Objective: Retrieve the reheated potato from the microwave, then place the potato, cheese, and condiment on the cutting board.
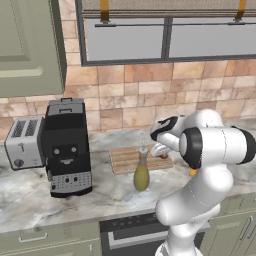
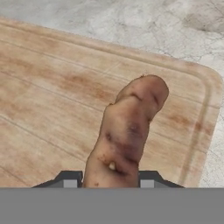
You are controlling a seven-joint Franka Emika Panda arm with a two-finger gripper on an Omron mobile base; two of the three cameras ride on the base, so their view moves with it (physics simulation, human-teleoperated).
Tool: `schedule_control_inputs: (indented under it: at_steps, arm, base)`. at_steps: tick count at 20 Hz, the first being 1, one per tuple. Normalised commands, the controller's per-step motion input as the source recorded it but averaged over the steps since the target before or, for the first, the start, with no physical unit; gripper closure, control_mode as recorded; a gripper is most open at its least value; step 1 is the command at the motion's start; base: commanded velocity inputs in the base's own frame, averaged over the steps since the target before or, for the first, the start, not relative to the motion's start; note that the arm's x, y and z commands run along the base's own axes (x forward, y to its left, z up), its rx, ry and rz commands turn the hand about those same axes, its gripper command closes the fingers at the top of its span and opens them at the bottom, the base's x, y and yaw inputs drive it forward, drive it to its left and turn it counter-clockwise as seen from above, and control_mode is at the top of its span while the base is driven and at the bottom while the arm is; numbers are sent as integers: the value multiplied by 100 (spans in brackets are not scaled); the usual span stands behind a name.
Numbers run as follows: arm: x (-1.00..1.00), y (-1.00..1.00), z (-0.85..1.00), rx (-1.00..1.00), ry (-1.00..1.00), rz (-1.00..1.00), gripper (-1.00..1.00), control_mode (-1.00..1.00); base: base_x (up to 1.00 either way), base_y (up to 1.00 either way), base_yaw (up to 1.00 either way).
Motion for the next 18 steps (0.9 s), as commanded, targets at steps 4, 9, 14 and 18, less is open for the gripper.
schedule_control_inputs:
  at_steps: [4,9,14,18]
  arm:
    - [2,15,-33,0,4,0,100,-100]
    - [-11,5,-29,0,0,0,-100,-100]
    - [-25,8,-11,0,0,0,-100,-100]
    - [-4,6,12,2,-1,0,-100,-100]
  base:
    - [0,0,0]
    - [0,0,0]
    - [0,0,0]
    - [0,0,0]
